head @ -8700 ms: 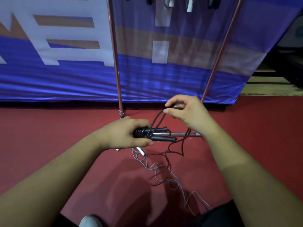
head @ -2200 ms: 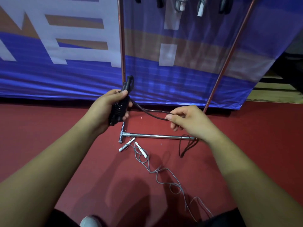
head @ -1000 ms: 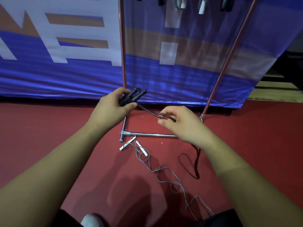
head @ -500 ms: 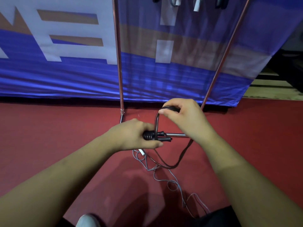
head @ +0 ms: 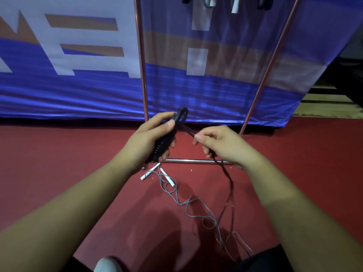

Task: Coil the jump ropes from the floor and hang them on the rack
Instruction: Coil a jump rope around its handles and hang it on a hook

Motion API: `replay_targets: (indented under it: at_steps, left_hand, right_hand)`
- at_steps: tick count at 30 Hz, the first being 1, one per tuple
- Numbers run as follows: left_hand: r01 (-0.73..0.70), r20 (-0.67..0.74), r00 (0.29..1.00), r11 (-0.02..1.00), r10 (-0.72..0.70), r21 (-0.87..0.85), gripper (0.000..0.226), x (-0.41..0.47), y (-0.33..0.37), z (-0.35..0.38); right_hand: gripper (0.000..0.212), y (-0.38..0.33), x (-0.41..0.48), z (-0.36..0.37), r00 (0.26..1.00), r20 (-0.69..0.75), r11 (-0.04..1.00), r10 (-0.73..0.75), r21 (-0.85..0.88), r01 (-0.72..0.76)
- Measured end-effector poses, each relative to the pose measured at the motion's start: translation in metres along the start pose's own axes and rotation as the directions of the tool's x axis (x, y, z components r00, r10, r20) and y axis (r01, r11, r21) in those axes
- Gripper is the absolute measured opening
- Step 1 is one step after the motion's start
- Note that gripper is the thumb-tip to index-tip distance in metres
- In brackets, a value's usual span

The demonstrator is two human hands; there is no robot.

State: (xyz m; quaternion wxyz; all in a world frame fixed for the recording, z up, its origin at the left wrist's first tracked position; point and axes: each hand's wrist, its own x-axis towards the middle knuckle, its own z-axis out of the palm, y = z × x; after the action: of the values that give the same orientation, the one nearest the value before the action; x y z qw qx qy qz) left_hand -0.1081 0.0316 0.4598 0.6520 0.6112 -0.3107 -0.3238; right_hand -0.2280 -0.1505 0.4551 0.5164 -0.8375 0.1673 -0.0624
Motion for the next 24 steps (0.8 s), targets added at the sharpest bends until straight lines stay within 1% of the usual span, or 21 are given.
replay_targets:
  at_steps: [3, 7, 9, 11, 13, 15, 16, 18, 19, 21, 22, 24]
  left_hand:
    - [0.038, -0.063, 0.997, 0.999, -0.040, -0.023, 0.022, 0.003, 0.002, -0.005]
    - [0.086, -0.135, 0.987, 0.996, -0.082, 0.020, 0.020, 0.006, 0.003, -0.012]
    - [0.095, -0.187, 0.980, 0.988, -0.072, 0.118, 0.019, 0.009, 0.003, -0.016]
    - [0.085, -0.224, 0.975, 0.949, -0.015, 0.304, 0.015, 0.011, 0.000, -0.021]
    - [0.073, -0.236, 0.971, 0.873, 0.048, 0.482, 0.016, 0.012, -0.005, -0.029]
    - [0.071, -0.227, 0.969, 0.760, 0.103, 0.646, 0.026, 0.011, -0.010, -0.034]
    - [0.078, -0.219, 0.968, 0.678, 0.125, 0.731, 0.031, 0.011, -0.012, -0.035]
    - [0.105, -0.197, 0.969, 0.474, 0.149, 0.874, 0.037, 0.009, -0.015, -0.031]
    - [0.109, -0.178, 0.972, 0.380, 0.154, 0.919, 0.040, 0.009, -0.017, -0.028]
    - [0.064, -0.096, 0.988, 0.243, 0.122, 0.968, 0.044, 0.008, -0.021, -0.019]
    - [0.025, -0.043, 0.995, 0.206, 0.085, 0.978, 0.042, 0.006, -0.022, -0.015]
    - [-0.056, 0.054, 0.998, 0.185, 0.016, 0.981, 0.035, 0.004, -0.023, -0.008]
  right_hand:
    - [0.020, -0.003, -0.003, -0.003, 0.999, -0.008, 0.999, 0.043, 0.028, -0.043]
    - [0.009, -0.009, -0.008, -0.002, 1.000, 0.008, 0.998, 0.024, -0.061, -0.024]
    - [0.008, -0.009, -0.010, -0.002, 1.000, -0.007, 0.992, 0.008, -0.129, -0.009]
    - [0.008, -0.008, -0.012, -0.003, 1.000, -0.009, 0.987, 0.000, -0.158, -0.001]
    - [0.009, -0.009, -0.013, -0.003, 1.000, 0.008, 0.993, -0.011, -0.118, 0.012]
    - [0.008, -0.014, -0.015, 0.001, 0.998, 0.049, 0.994, -0.050, -0.092, 0.054]
    - [0.007, -0.018, -0.016, 0.004, 0.995, 0.069, 0.993, -0.074, -0.090, 0.080]
    - [0.005, -0.021, -0.017, 0.011, 0.990, 0.074, 0.985, -0.123, -0.114, 0.131]
    - [0.004, -0.022, -0.017, 0.013, 0.987, 0.059, 0.977, -0.149, -0.146, 0.157]
    - [0.007, -0.023, -0.016, 0.016, 0.982, 0.012, 0.955, -0.190, -0.228, 0.188]
    - [0.008, -0.023, -0.015, 0.015, 0.980, -0.013, 0.948, -0.200, -0.255, 0.190]
    - [0.008, -0.024, -0.015, 0.011, 0.975, -0.063, 0.944, -0.213, -0.269, 0.189]
